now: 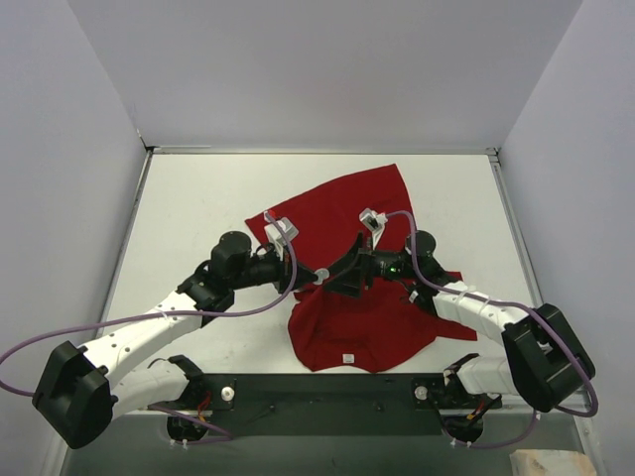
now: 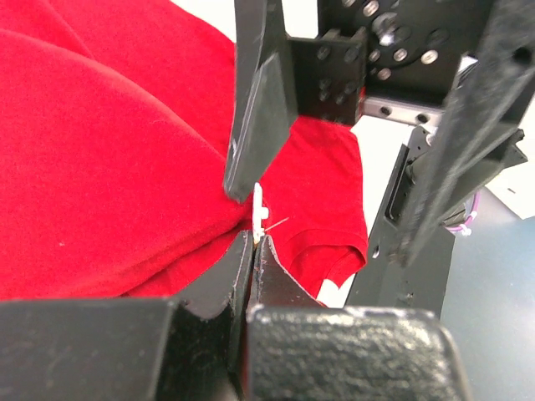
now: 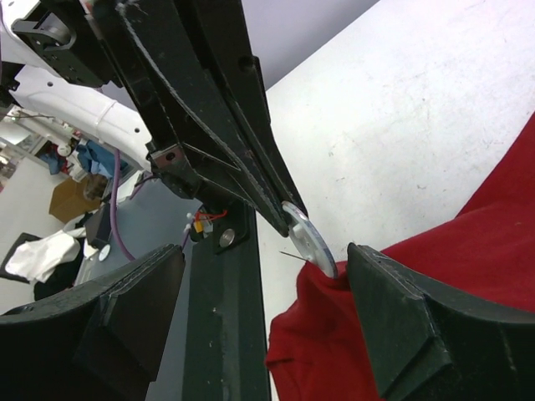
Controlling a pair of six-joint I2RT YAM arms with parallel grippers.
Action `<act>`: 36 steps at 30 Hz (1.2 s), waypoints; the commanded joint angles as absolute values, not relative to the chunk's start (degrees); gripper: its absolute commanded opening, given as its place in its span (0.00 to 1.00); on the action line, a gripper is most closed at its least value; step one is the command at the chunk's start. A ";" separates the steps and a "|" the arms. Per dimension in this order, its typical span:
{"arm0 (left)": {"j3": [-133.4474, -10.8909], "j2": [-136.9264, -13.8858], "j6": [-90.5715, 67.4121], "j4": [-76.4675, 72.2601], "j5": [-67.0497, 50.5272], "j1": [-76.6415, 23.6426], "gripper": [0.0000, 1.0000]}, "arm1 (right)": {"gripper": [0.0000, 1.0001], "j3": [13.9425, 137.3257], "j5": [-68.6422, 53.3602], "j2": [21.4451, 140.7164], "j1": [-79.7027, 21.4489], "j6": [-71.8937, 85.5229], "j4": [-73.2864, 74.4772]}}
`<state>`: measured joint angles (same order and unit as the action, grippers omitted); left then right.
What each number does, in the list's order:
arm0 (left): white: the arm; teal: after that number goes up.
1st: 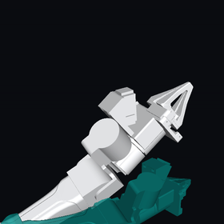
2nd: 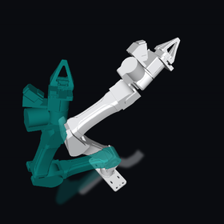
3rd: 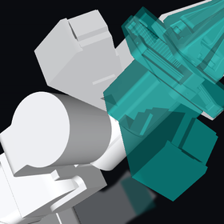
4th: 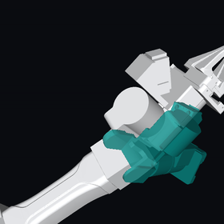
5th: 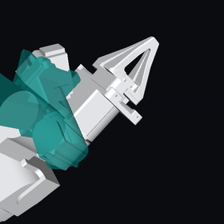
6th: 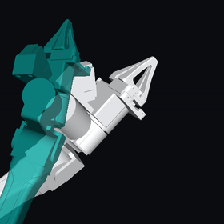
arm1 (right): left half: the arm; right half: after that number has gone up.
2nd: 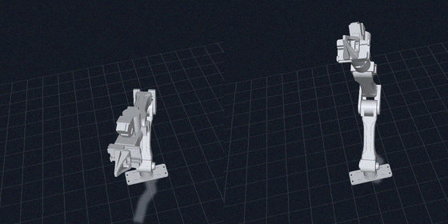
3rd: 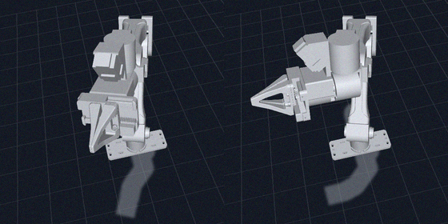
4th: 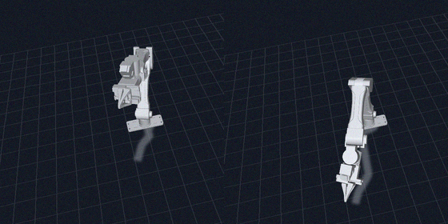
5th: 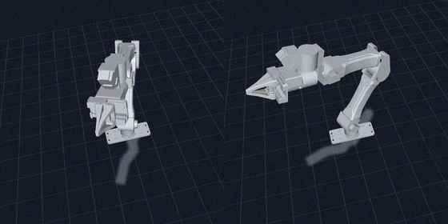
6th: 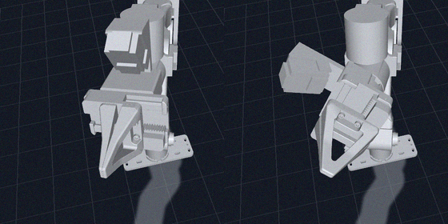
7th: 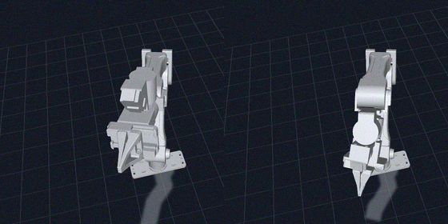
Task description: Pin the brooch onto the clothing
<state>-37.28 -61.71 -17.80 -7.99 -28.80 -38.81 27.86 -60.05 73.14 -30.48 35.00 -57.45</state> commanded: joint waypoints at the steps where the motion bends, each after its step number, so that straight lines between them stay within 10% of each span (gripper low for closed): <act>1: -37.53 -60.65 -18.98 -13.80 -31.90 -38.32 0.00 | 0.79 29.09 -64.16 74.53 -31.02 35.42 -66.17; 16: -37.44 -60.38 -19.42 -13.97 -31.99 -37.35 0.00 | 0.47 30.15 -66.00 74.79 -30.94 32.70 -61.61; 36: -38.67 -61.70 -20.13 -14.24 -33.05 -37.09 0.00 | 0.28 31.82 -65.22 77.43 -31.46 33.58 -61.09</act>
<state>-37.08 -61.71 -20.14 -10.59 -32.08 -37.54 28.91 -62.19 77.10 -30.48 35.16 -57.39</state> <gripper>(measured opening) 0.032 0.313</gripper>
